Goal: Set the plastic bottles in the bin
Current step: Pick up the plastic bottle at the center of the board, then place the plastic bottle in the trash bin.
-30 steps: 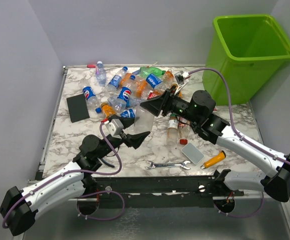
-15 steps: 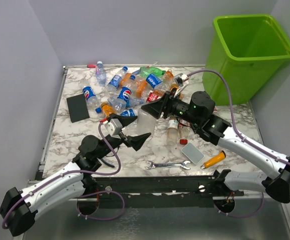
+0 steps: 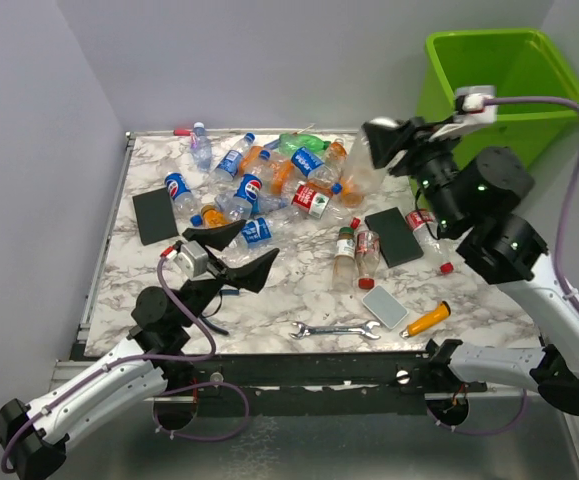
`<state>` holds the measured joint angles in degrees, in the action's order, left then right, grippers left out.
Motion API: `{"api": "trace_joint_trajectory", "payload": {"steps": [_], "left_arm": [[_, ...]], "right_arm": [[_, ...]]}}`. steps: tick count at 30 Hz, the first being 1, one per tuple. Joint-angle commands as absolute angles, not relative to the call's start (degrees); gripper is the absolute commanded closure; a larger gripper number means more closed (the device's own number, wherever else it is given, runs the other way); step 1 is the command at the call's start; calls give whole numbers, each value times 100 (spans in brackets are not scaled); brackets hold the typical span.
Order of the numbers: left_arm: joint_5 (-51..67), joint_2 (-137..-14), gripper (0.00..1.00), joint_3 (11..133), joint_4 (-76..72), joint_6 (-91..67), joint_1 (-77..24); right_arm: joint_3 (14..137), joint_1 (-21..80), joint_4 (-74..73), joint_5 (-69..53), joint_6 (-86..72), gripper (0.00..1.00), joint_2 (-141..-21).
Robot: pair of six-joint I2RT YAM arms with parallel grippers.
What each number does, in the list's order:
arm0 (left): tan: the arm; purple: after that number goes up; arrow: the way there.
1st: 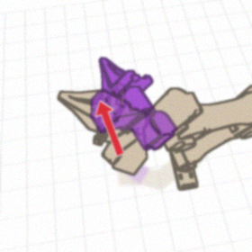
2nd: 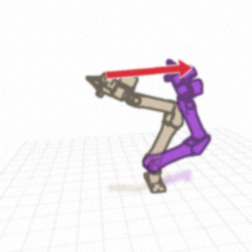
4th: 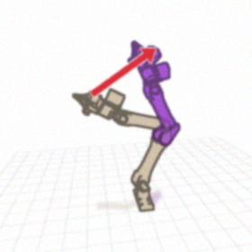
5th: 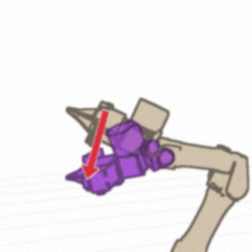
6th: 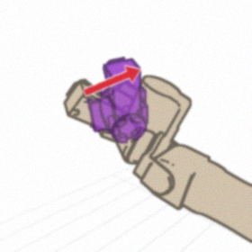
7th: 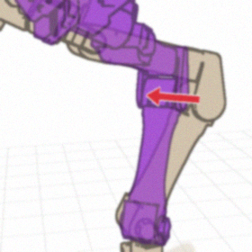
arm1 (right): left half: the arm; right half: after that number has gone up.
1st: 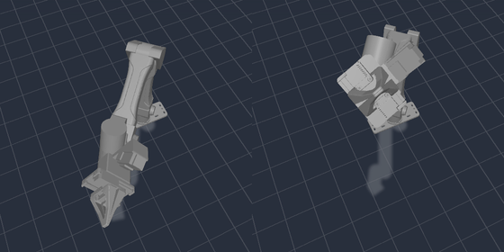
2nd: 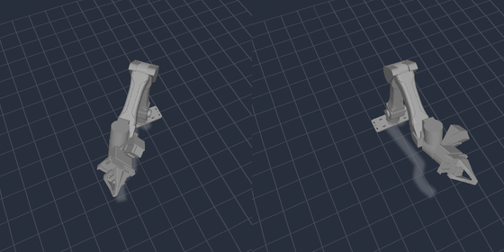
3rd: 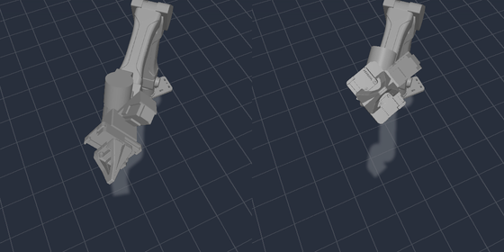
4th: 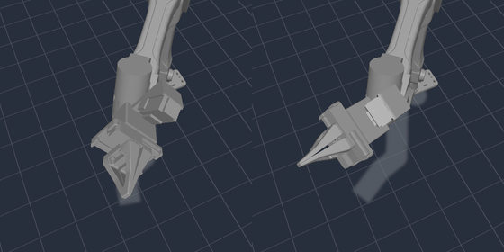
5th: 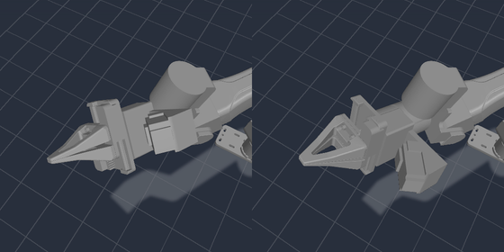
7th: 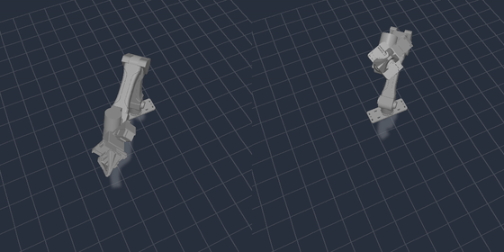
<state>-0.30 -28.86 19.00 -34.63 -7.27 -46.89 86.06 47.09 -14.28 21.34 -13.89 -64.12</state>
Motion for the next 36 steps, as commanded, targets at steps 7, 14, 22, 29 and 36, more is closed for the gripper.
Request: {"api": "trace_joint_trajectory", "payload": {"steps": [7,14,22,29,36], "left_arm": [[-2477,-2711,1,1941,-2985,-633,-4705],[-2900,-2462,1,2010,-2733,-610,-4708],[-2894,-2348,1,2060,-2535,-809,-4711],[-2848,-2724,1,2486,-1902,-956,-4708],[-2865,-3006,1,2703,-1629,-994,-4706]], "right_arm": [[10120,3130,924,5454,1979,100,-7452],[10226,1469,2355,5101,997,100,-8404],[10971,495,1167,4896,-653,100,-9510],[10629,331,626,4841,-1166,100,-9754],[11009,176,22,4130,-1498,41,-9871]]}}
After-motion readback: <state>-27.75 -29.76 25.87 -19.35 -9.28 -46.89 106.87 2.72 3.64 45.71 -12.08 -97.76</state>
